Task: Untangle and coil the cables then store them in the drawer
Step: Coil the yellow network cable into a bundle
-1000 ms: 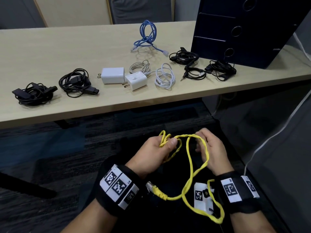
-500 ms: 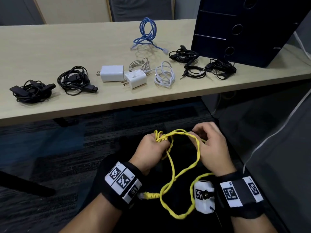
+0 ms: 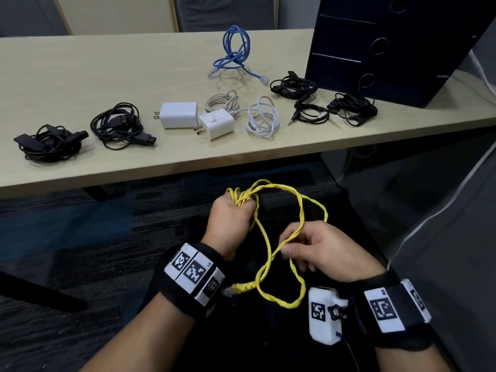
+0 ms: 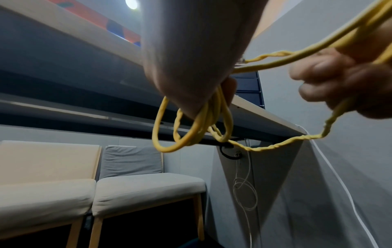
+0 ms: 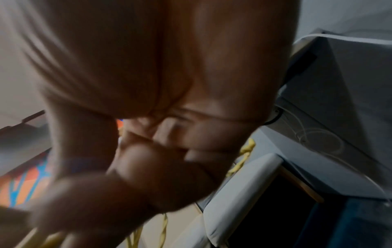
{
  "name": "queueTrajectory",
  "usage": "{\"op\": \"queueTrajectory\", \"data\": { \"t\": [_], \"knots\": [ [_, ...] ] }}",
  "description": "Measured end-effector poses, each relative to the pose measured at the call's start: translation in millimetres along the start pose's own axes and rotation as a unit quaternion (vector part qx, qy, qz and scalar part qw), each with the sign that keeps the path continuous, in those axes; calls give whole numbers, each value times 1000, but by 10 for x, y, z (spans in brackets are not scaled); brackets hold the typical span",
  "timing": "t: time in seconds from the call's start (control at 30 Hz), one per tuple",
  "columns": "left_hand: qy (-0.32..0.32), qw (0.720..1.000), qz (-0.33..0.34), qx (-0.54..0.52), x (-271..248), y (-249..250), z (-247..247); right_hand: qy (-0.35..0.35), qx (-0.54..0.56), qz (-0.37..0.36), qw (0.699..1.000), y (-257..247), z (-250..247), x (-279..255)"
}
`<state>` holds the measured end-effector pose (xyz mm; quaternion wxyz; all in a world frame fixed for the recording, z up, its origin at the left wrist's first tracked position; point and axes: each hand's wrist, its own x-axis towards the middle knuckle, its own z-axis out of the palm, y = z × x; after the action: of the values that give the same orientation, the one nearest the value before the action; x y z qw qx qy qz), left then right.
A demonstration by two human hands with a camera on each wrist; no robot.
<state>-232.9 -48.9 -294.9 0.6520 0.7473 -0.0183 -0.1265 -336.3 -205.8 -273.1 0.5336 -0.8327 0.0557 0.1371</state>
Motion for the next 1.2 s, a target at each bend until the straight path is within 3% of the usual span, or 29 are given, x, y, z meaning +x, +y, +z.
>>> {"op": "queueTrajectory", "data": {
  "t": [0.1,0.27,0.47,0.6,0.73,0.93,1.07,1.2],
  "knots": [
    [-44,999,3,0,-55,20,-23,39,47,-12,998,7,-3,18],
    [-142,990,7,6,-218,20,25,191,52,-32,980,9,43,90],
    [-179,981,-4,77,-255,-103,54,290,128,-42,948,96,69,172],
    [-182,973,-5,141,-228,-64,14,332,70,-53,939,138,52,172],
    [-152,978,15,145,-197,-34,-22,323,40,-30,945,157,100,185],
    [-124,987,19,104,-171,-35,-30,203,84,0,976,154,171,149],
    [-125,986,10,109,-151,-40,-48,189,81,9,979,107,145,130],
    [-89,986,11,141,-91,-78,-50,200,168,-13,965,67,43,95]
  ]
}}
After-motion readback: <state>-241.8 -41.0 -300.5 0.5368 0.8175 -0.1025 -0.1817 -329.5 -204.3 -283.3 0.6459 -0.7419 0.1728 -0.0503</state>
